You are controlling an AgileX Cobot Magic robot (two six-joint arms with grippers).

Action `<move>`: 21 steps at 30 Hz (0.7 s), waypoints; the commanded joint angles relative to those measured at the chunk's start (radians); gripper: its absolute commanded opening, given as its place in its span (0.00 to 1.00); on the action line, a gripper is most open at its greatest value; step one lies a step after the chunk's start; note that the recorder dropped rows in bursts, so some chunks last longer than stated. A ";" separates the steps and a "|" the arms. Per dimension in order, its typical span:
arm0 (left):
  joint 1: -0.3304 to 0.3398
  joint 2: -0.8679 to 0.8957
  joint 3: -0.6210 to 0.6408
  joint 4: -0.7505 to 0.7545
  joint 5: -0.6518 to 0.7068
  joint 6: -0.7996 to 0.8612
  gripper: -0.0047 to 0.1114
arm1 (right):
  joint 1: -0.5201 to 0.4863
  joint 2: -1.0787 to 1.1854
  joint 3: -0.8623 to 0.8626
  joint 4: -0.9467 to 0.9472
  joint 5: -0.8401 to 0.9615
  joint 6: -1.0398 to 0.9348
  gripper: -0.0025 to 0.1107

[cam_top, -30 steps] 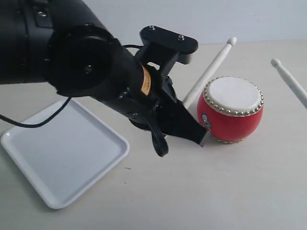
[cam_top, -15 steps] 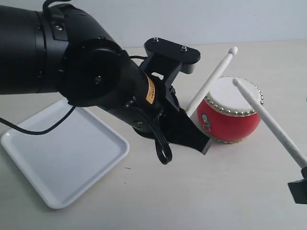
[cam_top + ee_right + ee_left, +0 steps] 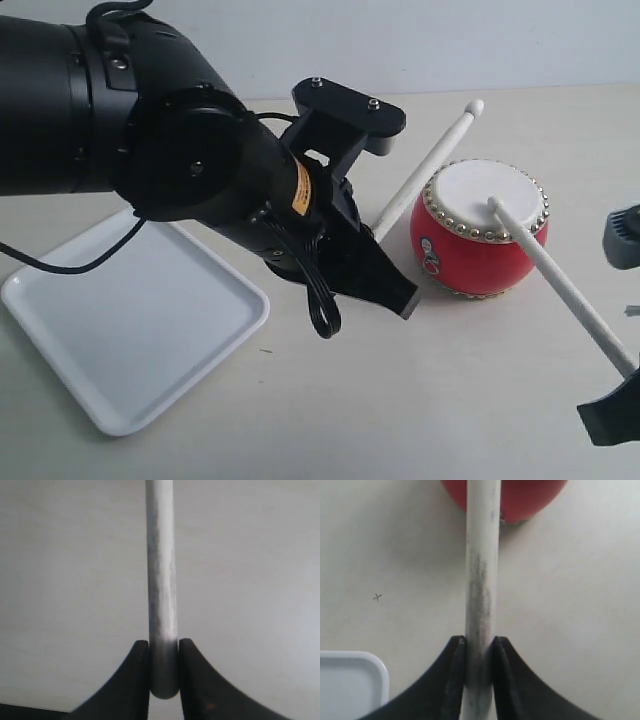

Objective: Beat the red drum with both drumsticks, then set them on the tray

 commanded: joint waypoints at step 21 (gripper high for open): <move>0.009 0.151 -0.106 0.026 0.221 0.180 0.04 | -0.001 -0.183 -0.165 -0.007 0.158 -0.006 0.02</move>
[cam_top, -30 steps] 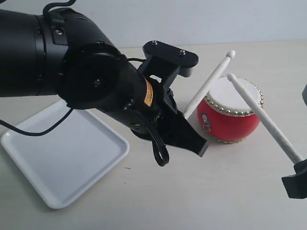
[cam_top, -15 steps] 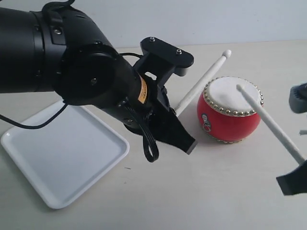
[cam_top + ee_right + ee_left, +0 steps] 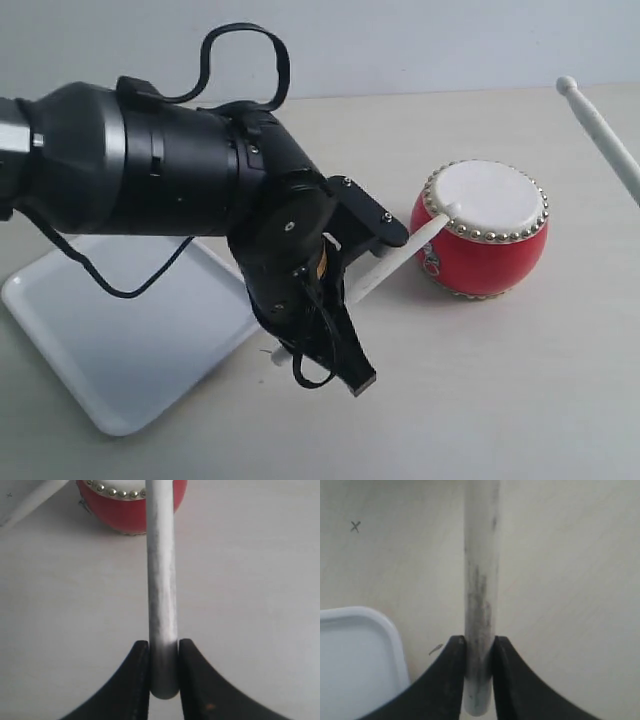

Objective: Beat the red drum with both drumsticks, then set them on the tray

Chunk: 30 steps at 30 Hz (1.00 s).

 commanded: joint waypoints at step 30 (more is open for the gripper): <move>0.003 0.091 -0.085 -0.039 0.101 0.140 0.04 | -0.001 -0.042 -0.120 0.036 0.000 -0.075 0.02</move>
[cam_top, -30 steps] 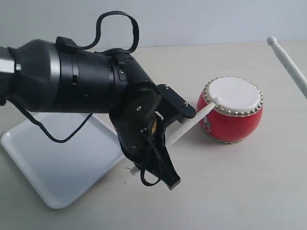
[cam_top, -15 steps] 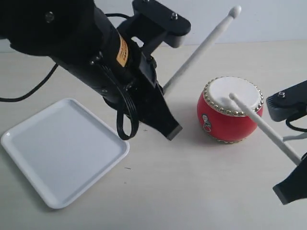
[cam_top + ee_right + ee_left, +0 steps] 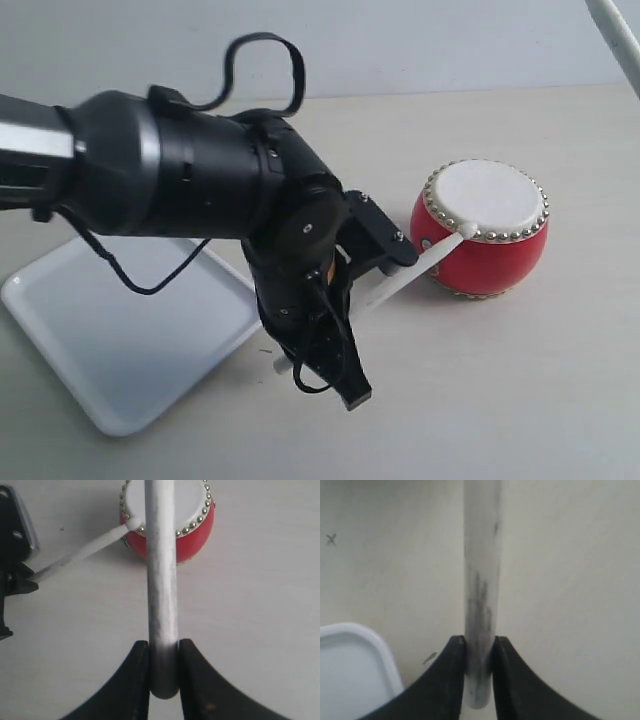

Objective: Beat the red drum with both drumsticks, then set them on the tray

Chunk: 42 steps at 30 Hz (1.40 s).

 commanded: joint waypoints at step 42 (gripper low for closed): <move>0.003 0.126 -0.194 -0.002 0.325 0.041 0.04 | -0.001 0.044 -0.018 -0.038 -0.004 -0.002 0.02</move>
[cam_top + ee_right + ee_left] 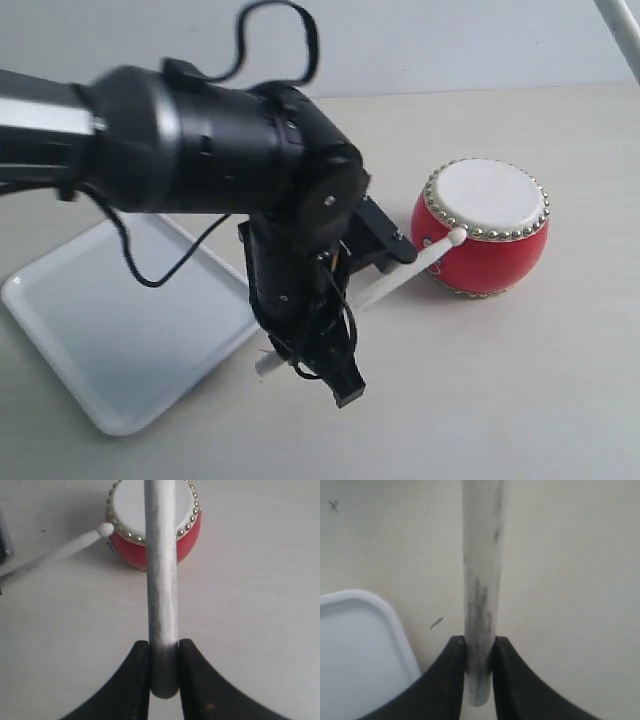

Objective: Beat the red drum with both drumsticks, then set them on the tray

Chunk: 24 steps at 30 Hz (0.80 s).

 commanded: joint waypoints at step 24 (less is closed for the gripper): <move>0.003 -0.215 -0.033 -0.025 0.069 0.007 0.04 | -0.001 0.175 0.090 0.087 -0.003 -0.081 0.02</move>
